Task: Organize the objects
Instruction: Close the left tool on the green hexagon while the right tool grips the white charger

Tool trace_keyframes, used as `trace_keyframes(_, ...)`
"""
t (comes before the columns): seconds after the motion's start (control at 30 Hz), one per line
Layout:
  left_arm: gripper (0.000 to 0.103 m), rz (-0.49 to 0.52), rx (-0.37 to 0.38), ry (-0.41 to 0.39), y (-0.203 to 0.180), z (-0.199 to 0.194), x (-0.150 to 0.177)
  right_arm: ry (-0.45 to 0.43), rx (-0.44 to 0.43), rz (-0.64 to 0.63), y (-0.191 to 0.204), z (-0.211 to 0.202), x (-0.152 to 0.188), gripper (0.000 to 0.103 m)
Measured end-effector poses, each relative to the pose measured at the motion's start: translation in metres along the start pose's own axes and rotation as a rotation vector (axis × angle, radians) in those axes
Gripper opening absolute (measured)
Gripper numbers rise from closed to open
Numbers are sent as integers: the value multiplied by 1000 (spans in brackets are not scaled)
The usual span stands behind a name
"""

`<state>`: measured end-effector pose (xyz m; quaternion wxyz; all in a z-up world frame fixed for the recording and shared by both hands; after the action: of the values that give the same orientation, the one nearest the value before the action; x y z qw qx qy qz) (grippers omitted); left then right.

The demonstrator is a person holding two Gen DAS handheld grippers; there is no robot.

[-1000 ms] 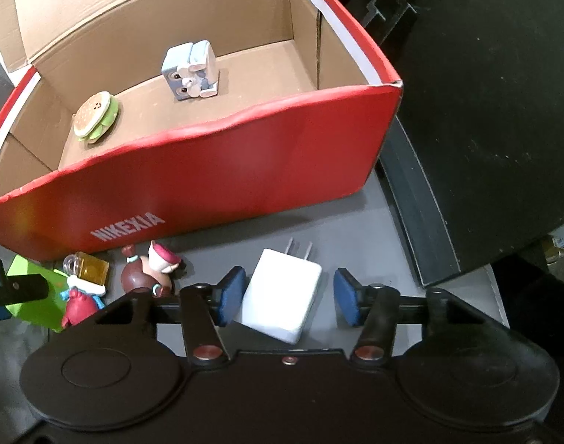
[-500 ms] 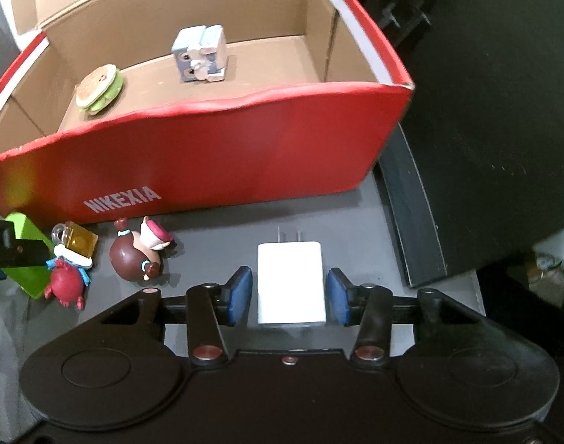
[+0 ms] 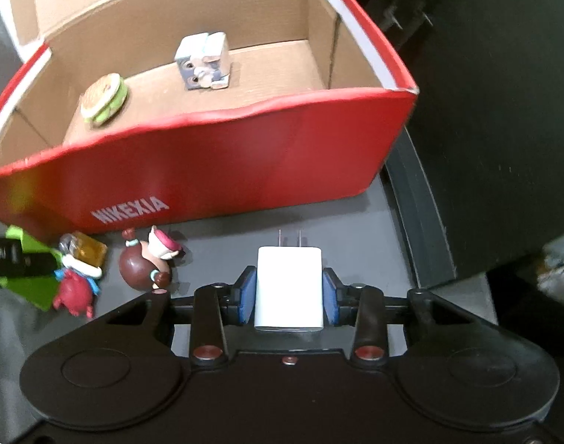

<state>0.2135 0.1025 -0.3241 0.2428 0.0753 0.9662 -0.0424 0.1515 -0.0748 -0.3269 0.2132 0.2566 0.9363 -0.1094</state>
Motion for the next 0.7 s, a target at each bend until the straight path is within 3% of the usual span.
trace_keyframes(0.4, 48, 21, 35, -54, -8, -44, 2, 56, -131, 174, -16, -15, 16, 36)
trace_keyframes(0.7, 48, 63, 63, -68, -13, -73, 8, 55, -201, 226, -18, -36, 8, 36)
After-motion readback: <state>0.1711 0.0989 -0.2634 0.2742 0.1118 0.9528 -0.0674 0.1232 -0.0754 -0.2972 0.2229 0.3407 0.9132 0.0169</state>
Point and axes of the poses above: each gripper's, at about its wrist camera, not at the fingertips, and z roughly the way its jaws point, y to its left, x to its underside, the point moved 9 cm from there along z, roughly the way its jaws point, and after that the axes turned 8 degrees about x, right-handed, at the moved point
